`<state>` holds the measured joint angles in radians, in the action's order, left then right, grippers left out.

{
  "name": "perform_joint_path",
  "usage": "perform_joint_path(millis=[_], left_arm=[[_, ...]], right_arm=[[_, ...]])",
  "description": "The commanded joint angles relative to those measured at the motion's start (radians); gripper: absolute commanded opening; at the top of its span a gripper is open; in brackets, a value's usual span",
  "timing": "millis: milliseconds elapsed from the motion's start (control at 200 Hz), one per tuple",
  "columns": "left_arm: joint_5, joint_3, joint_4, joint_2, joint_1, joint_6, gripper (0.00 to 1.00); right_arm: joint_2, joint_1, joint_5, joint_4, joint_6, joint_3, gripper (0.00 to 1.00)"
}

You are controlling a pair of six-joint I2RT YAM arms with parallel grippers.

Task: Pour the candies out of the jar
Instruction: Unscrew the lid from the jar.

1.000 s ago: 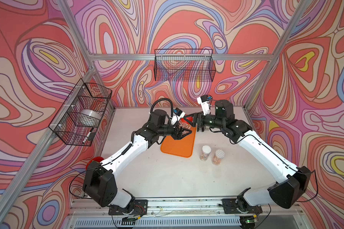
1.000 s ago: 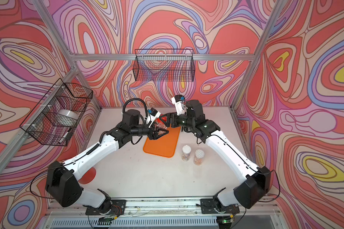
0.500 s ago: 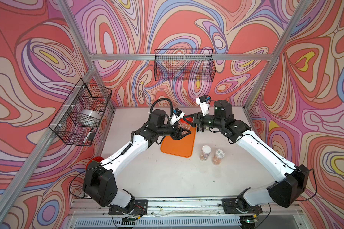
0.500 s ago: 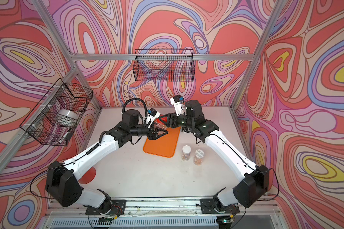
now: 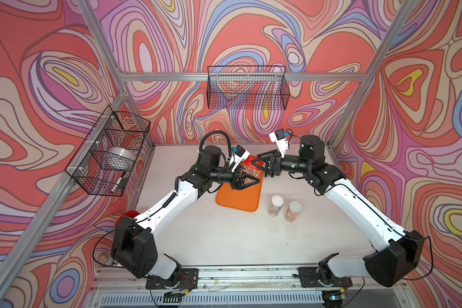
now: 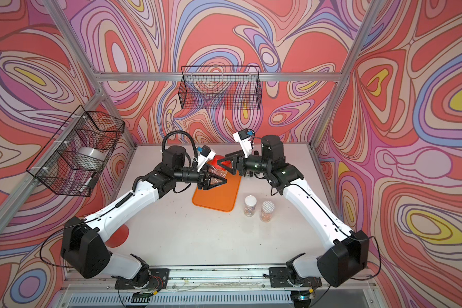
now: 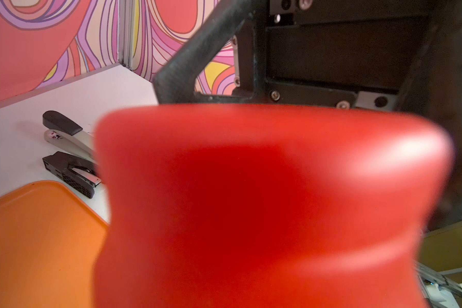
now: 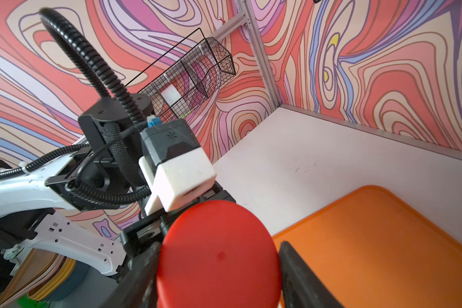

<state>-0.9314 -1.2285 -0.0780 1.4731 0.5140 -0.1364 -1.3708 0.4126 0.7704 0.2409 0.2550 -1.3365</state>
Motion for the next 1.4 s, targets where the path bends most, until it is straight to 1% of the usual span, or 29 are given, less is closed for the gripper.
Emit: perform_joint_path(millis=[0,45,140,240,361,446,566,686,791,901,1062,1272,1397], left_arm=[[-0.031,-0.015,0.081,-0.057,-0.017,-0.003,0.0],[0.005,-0.02,0.055,-0.059,-0.017,0.014,0.0],[0.093,-0.02,0.021,-0.063,-0.016,0.034,0.0],[0.212,-0.02,-0.006,-0.063,-0.007,0.055,0.0],[0.331,-0.029,-0.038,-0.054,0.02,0.091,0.0],[0.406,-0.038,-0.062,-0.047,0.043,0.115,0.0],[0.476,-0.05,-0.085,-0.037,0.065,0.131,0.0],[0.488,-0.045,-0.076,-0.036,0.067,0.127,0.0],[0.487,-0.037,-0.058,-0.039,0.069,0.12,0.0],[0.483,-0.034,-0.046,-0.039,0.069,0.113,0.0],[0.456,-0.037,-0.04,-0.039,0.069,0.111,0.0],[0.404,-0.033,-0.026,-0.042,0.069,0.108,0.0],[0.354,-0.032,-0.017,-0.045,0.069,0.112,0.0]], right_arm=[[0.003,-0.005,0.014,0.049,-0.013,-0.001,0.49],[0.006,-0.006,-0.021,0.059,0.002,-0.017,0.55],[0.009,-0.005,-0.169,0.106,0.065,-0.062,0.71],[0.01,-0.005,-0.254,0.133,0.12,-0.09,0.79],[0.0,-0.001,-0.296,0.13,0.184,-0.101,0.8],[-0.014,0.026,-0.376,0.158,0.186,-0.119,0.8],[-0.032,0.079,-0.426,0.162,0.191,-0.139,0.81],[-0.05,0.12,-0.511,0.182,0.213,-0.154,0.81],[-0.052,0.129,-0.549,0.162,0.258,-0.127,0.8],[-0.049,0.136,-0.523,0.132,0.27,-0.104,0.78],[-0.034,0.137,-0.478,0.126,0.232,-0.087,0.78],[-0.051,0.137,-0.411,0.126,0.185,-0.09,0.78],[-0.053,0.137,-0.377,0.137,0.152,-0.087,0.8]])
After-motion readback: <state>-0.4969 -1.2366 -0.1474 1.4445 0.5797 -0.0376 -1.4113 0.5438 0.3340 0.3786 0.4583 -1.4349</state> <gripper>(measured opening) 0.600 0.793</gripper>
